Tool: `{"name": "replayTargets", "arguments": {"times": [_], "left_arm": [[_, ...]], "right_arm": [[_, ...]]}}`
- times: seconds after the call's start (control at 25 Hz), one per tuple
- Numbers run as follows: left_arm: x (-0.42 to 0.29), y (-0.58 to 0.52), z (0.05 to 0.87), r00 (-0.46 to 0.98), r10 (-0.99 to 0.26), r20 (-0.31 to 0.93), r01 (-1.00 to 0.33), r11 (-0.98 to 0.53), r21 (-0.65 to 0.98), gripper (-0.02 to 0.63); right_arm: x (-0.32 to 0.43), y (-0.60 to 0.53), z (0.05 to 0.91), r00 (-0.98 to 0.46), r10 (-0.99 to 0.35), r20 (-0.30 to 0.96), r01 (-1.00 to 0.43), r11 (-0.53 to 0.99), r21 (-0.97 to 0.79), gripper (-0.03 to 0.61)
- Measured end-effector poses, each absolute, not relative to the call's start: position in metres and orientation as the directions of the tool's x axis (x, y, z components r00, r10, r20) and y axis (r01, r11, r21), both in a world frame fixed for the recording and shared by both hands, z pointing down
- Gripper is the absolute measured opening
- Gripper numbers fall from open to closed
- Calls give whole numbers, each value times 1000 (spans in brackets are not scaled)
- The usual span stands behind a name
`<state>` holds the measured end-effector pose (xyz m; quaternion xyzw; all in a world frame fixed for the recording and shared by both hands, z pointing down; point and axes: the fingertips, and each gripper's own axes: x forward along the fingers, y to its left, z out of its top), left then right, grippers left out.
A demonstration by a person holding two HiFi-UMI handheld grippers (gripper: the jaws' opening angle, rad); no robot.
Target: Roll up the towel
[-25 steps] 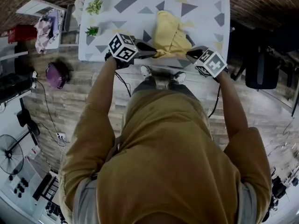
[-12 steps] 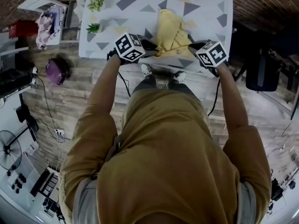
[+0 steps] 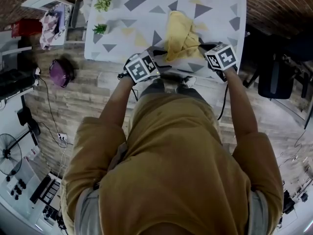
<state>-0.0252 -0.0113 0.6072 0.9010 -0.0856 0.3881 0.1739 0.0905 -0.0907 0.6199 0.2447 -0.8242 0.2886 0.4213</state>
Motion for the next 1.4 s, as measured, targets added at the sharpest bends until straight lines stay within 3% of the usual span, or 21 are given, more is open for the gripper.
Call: {"name": "replayTargets", "arguments": {"times": [0.12, 0.16, 0.24, 0.36, 0.56, 0.68, 0.84, 1.0, 1.16, 1.4], "left_arm": [[-24, -16, 622, 594, -142, 792, -348, -933, 94, 287], [-26, -20, 625, 570, -184, 801, -367, -929, 47, 249], [-29, -27, 625, 576, -235, 783, -406, -913, 25, 108], [-36, -40, 615, 672, -263, 692, -500, -850, 163, 91], [-56, -50, 617, 778, -157, 608, -509, -726, 463, 83], [-59, -64, 625, 746, -140, 651, -521, -731, 440, 84], [-54, -74, 638, 618, -132, 775, -487, -838, 246, 86], [-52, -84, 637, 536, -202, 819, -475, -875, 95, 188], [-65, -97, 637, 516, -264, 815, -518, -854, 51, 299], [-81, -120, 636, 490, -325, 809, -533, -846, -17, 366]], "right_arm": [[86, -92, 620, -527, -161, 834, -647, 712, -272, 14], [86, -93, 619, -527, -162, 835, -646, 715, -269, 15], [87, -93, 617, -527, -166, 834, -643, 719, -263, 14], [90, -90, 611, -532, -160, 832, -628, 734, -260, 14], [89, -79, 607, -551, -111, 827, -580, 763, -284, 15], [90, -84, 616, -503, -125, 855, -572, 790, -221, 15], [87, -83, 626, -432, -142, 891, -528, 840, -122, 17], [86, -70, 637, -387, -145, 911, -503, 861, -76, 17], [85, -82, 636, -398, -263, 879, -611, 790, -41, 18], [77, -90, 642, -369, -293, 882, -580, 814, 28, 20]]}}
